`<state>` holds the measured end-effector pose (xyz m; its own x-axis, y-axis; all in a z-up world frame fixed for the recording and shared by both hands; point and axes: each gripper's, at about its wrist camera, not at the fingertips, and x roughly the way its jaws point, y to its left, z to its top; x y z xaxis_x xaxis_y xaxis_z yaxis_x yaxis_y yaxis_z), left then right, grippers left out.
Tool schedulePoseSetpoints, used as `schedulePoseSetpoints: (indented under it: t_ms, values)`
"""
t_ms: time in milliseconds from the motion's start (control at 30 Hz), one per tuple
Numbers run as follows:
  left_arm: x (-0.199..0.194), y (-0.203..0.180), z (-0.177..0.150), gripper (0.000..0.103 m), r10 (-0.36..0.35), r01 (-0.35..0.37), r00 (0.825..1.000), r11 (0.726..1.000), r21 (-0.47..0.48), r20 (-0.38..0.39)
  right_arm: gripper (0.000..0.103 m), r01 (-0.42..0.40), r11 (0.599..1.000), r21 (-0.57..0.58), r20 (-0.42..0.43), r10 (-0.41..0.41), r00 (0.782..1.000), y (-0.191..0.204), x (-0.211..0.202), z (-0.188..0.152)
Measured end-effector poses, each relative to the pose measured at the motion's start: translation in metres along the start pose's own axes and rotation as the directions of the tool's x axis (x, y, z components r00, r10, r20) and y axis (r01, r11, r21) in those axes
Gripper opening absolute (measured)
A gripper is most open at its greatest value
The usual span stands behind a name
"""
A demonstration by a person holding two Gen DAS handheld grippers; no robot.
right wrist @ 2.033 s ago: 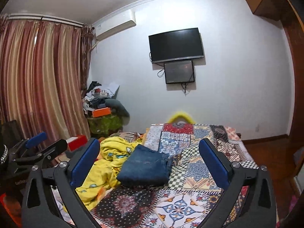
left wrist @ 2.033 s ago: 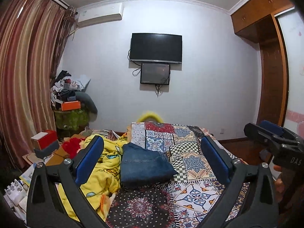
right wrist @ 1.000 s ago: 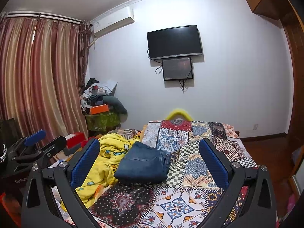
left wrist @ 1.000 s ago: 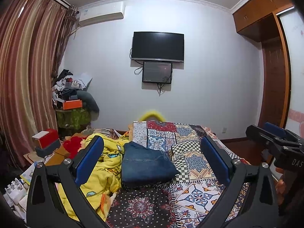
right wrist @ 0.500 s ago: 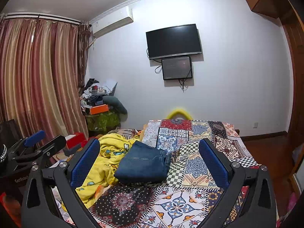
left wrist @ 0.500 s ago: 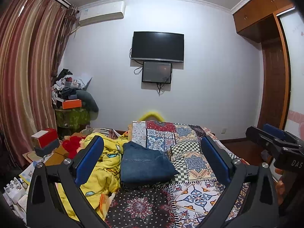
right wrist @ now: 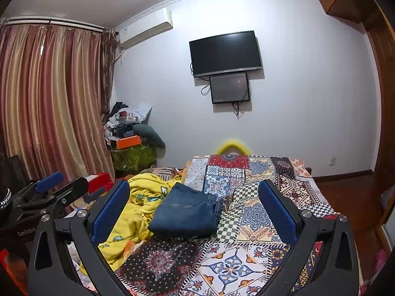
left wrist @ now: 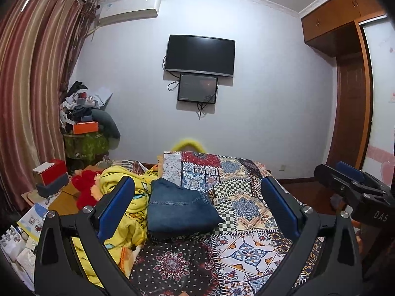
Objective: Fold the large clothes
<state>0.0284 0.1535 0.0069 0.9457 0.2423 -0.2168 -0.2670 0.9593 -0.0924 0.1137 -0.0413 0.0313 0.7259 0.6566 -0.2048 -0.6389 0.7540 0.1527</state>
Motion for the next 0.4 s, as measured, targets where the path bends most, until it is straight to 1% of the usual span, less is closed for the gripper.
schedulePoseSetpoints:
  t_ms: [100, 233, 400]
  values:
    - [0.0013, -0.0022, -0.0016, 0.103, -0.013, 0.013, 1.0, 1.0, 0.011, -0.004, 0.103, -0.004, 1.0, 0.003, -0.002, 0.004, 1.0, 0.0005, 0.0007, -0.0002]
    - [0.0019, -0.003, -0.0014, 0.103, -0.005, 0.005, 1.0, 1.0, 0.017, 0.0, 0.103, -0.008, 1.0, 0.005, -0.008, 0.008, 1.0, -0.0006, 0.0025, -0.0005]
    - [0.0047, -0.0014, -0.002, 0.103, -0.014, 0.014, 1.0, 1.0, 0.016, -0.009, 0.103, -0.007, 1.0, 0.005, -0.01, 0.007, 1.0, -0.0006, 0.003, -0.0008]
